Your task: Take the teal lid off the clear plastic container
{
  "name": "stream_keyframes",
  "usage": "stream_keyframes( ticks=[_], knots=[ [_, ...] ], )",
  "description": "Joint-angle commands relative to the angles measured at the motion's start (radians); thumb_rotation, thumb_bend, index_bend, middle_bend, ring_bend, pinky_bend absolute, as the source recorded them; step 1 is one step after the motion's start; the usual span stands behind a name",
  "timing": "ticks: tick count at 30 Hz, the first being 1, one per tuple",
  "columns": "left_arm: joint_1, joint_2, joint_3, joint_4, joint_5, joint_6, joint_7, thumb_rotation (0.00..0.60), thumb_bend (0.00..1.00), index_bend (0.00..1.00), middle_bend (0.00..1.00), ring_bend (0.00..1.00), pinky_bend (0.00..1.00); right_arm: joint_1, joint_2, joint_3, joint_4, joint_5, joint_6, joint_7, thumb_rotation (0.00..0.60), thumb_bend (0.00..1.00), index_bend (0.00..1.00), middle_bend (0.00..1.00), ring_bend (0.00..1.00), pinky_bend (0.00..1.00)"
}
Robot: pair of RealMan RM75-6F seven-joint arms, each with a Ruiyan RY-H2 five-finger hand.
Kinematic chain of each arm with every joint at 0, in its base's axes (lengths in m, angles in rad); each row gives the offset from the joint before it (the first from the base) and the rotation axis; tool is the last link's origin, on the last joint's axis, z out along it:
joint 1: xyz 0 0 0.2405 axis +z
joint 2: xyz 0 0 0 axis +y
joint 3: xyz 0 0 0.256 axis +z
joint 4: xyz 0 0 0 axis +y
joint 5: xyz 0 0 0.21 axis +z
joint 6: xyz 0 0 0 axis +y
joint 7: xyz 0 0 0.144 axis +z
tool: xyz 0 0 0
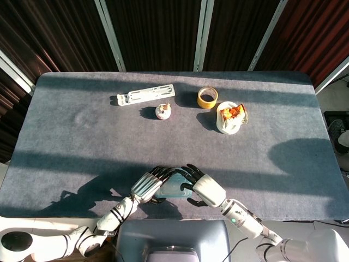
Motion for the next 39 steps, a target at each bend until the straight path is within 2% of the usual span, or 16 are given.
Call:
stream_keyframes(
  ticks=[1, 16, 28, 32, 35, 39],
  knots=[
    [0.001, -0.002, 0.001, 0.002, 0.001, 0.002, 0.002, 0.600, 0.27, 0.00, 0.35, 0.34, 0.43, 0.002, 0.003, 0.003, -0.006, 0.002, -0.001, -0.005, 0.600, 0.45, 0.56, 0.16, 0.02, 0.04],
    [0.005, -0.014, 0.006, 0.017, 0.011, 0.014, 0.018, 0.600, 0.27, 0.00, 0.35, 0.34, 0.44, 0.011, 0.027, 0.022, -0.043, 0.017, -0.002, -0.022, 0.600, 0.45, 0.56, 0.16, 0.02, 0.04],
    [0.013, -0.007, 0.014, 0.000, 0.029, 0.038, 0.023, 0.600, 0.27, 0.00, 0.35, 0.34, 0.43, 0.033, -0.007, 0.051, -0.020, 0.036, -0.019, -0.026, 0.600, 0.45, 0.60, 0.18, 0.05, 0.08],
    [0.015, -0.006, 0.015, 0.000, 0.036, 0.047, 0.023, 0.600, 0.27, 0.00, 0.34, 0.32, 0.34, 0.031, -0.026, 0.052, -0.004, 0.035, -0.011, -0.025, 0.600, 0.45, 0.67, 0.19, 0.08, 0.11],
    [0.020, -0.024, 0.015, 0.038, 0.072, 0.098, 0.000, 0.600, 0.27, 0.00, 0.32, 0.27, 0.26, 0.022, -0.055, 0.051, 0.032, 0.025, 0.024, -0.025, 0.600, 0.45, 0.73, 0.21, 0.10, 0.14],
    [0.018, -0.036, 0.022, 0.073, 0.100, 0.119, -0.040, 0.600, 0.27, 0.00, 0.19, 0.13, 0.18, 0.020, -0.075, 0.055, 0.061, 0.021, 0.050, -0.013, 0.600, 0.45, 0.78, 0.23, 0.12, 0.16]
  ],
)
